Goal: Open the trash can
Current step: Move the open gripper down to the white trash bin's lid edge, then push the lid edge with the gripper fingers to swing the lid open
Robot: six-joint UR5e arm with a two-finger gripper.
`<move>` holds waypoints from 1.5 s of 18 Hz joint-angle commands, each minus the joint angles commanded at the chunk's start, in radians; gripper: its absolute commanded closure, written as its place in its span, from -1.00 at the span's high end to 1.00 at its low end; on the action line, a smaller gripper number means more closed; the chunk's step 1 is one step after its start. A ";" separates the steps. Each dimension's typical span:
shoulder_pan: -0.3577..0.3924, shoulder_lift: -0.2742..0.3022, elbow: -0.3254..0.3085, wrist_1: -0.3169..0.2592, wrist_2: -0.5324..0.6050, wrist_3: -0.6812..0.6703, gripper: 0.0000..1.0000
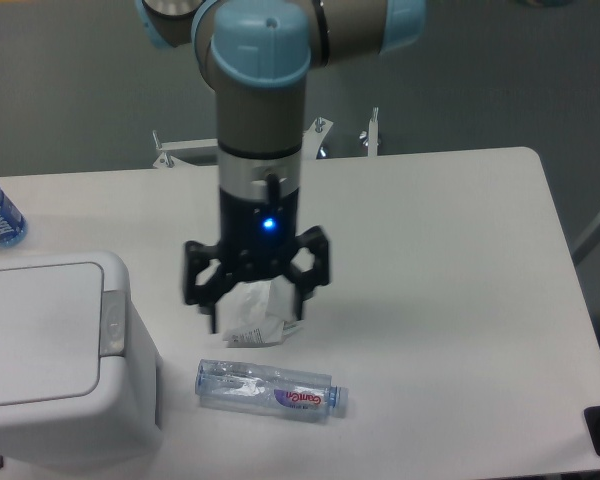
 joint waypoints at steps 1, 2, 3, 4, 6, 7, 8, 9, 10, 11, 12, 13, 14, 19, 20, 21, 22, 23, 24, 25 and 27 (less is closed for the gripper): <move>-0.002 -0.003 -0.002 0.000 -0.009 -0.011 1.00; -0.005 -0.011 -0.003 0.000 -0.011 -0.013 1.00; -0.011 -0.011 -0.003 0.000 -0.012 -0.013 1.00; -0.023 -0.012 -0.003 -0.002 -0.013 -0.014 1.00; -0.034 -0.011 -0.003 0.000 -0.013 -0.039 1.00; -0.035 -0.011 -0.003 -0.002 -0.011 -0.045 1.00; -0.037 -0.011 -0.005 -0.002 -0.011 -0.048 1.00; -0.043 -0.011 -0.006 -0.002 -0.011 -0.051 1.00; -0.051 -0.009 -0.006 -0.002 -0.008 -0.054 1.00; -0.054 -0.009 -0.006 -0.002 -0.003 -0.068 1.00; -0.054 -0.011 -0.008 -0.002 0.000 -0.078 1.00; -0.055 -0.011 -0.012 -0.002 0.000 -0.082 1.00; -0.055 -0.011 -0.012 -0.002 0.000 -0.082 1.00; -0.055 -0.011 -0.023 -0.002 0.000 -0.082 1.00; -0.055 -0.011 -0.028 0.000 0.000 -0.082 1.00; -0.055 -0.011 -0.032 0.002 0.000 -0.082 1.00; -0.057 -0.011 -0.032 0.002 0.000 -0.082 1.00; -0.057 -0.012 -0.032 0.003 0.000 -0.082 1.00; -0.057 -0.012 -0.032 0.003 0.000 -0.082 1.00; -0.057 -0.011 -0.032 0.003 0.000 -0.082 1.00; -0.061 -0.012 -0.032 0.003 0.000 -0.082 1.00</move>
